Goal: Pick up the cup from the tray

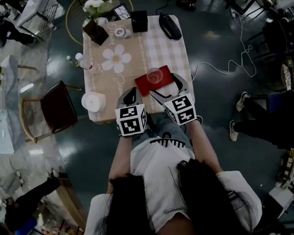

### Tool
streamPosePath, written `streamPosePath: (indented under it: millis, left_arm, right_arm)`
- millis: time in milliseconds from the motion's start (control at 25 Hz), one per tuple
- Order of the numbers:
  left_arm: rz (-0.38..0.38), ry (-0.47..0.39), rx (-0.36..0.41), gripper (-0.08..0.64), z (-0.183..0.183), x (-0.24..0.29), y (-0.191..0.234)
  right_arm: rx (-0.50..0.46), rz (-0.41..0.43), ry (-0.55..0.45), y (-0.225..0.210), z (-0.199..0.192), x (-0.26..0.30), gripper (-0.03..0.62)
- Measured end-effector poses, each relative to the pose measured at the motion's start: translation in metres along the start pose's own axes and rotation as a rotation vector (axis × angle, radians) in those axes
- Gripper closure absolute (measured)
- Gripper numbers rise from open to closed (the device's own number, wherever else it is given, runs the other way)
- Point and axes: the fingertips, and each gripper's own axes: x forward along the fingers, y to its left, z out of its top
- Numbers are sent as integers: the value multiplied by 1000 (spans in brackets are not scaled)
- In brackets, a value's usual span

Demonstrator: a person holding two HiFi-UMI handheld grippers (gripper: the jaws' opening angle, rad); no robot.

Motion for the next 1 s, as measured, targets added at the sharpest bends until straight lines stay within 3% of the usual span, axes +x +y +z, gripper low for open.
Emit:
streamPosePath:
  millis: [400,760,1000]
  left_arm:
    - [32,48,-9,552,2,38,14]
    - [59,127,-94,554,-21,68,31]
    - [76,168,-74,552,-28,79,37]
  right_arm:
    - [35,54,85,-13,-30,49,153]
    - [11,81,155,-19,-53,87,153]
    - [-15,94,173,-22,-63,105,153]
